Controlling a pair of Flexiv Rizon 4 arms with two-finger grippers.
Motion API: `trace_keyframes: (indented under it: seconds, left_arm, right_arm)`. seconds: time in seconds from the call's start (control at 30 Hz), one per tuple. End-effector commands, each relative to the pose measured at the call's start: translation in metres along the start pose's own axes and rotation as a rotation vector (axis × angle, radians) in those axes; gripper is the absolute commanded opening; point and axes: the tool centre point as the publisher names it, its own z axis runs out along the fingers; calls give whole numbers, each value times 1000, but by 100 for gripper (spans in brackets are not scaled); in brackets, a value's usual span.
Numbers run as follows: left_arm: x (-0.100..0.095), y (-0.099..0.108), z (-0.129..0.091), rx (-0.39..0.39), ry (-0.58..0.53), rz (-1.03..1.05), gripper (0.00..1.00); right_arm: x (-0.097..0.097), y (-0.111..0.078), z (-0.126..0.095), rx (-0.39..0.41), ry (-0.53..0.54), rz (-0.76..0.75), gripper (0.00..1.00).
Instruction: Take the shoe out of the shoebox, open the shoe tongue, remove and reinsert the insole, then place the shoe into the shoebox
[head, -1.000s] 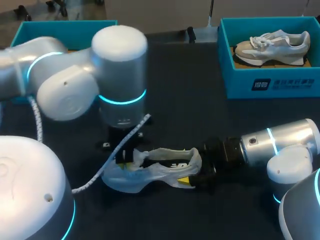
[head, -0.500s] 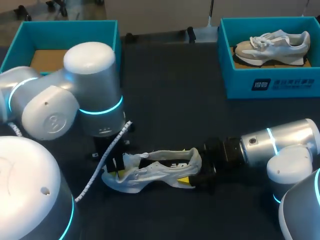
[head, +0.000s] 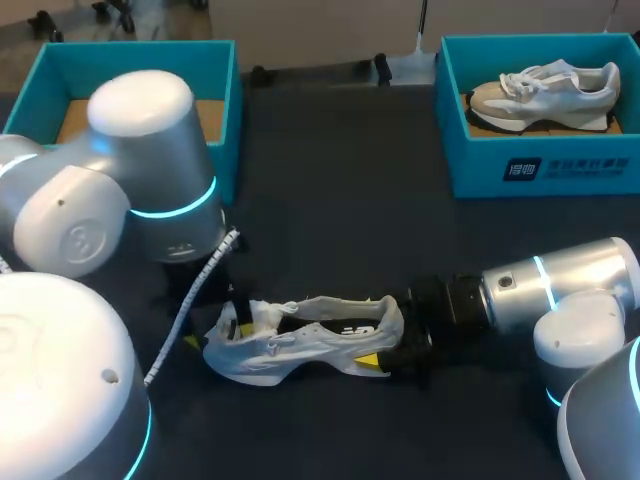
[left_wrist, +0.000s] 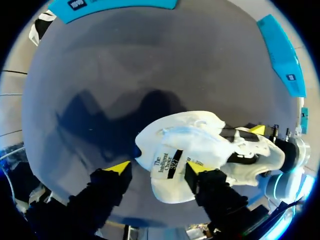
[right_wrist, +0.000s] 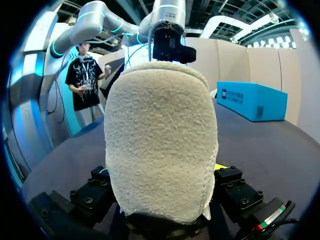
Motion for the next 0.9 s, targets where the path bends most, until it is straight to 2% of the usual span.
trace_keyframes:
  seconds: [0.03, 0.43, 0.53, 0.57, 0.63, 0.7, 0.83, 0.87, 0.9]
  left_arm:
    - [-9, 8, -33, 38, 100, 28, 100]
    - [30, -7, -77, 121, 132, 180, 100]
    - [41, -6, -97, 139, 141, 266, 99]
    - [42, -6, -100, 135, 145, 288, 98]
    - [49, -7, -116, 104, 161, 392, 89]
    - [53, -9, -127, 103, 176, 453, 85]
    - [65, -12, -146, 66, 183, 629, 39]
    - [68, -12, -150, 68, 186, 665, 25]
    - [72, -12, -154, 53, 172, 718, 3]
  right_arm:
    - [1, 1, 2, 7, 0, 1, 0]
    - [1, 1, 2, 7, 0, 1, 0]
    - [1, 1, 2, 7, 0, 1, 0]
    - [1, 1, 2, 7, 0, 1, 0]
    - [1, 1, 2, 7, 0, 1, 0]
    - [1, 1, 2, 7, 0, 1, 0]
    - [1, 1, 2, 7, 0, 1, 0]
    - [1, 1, 2, 7, 0, 1, 0]
    - [1, 1, 2, 7, 0, 1, 0]
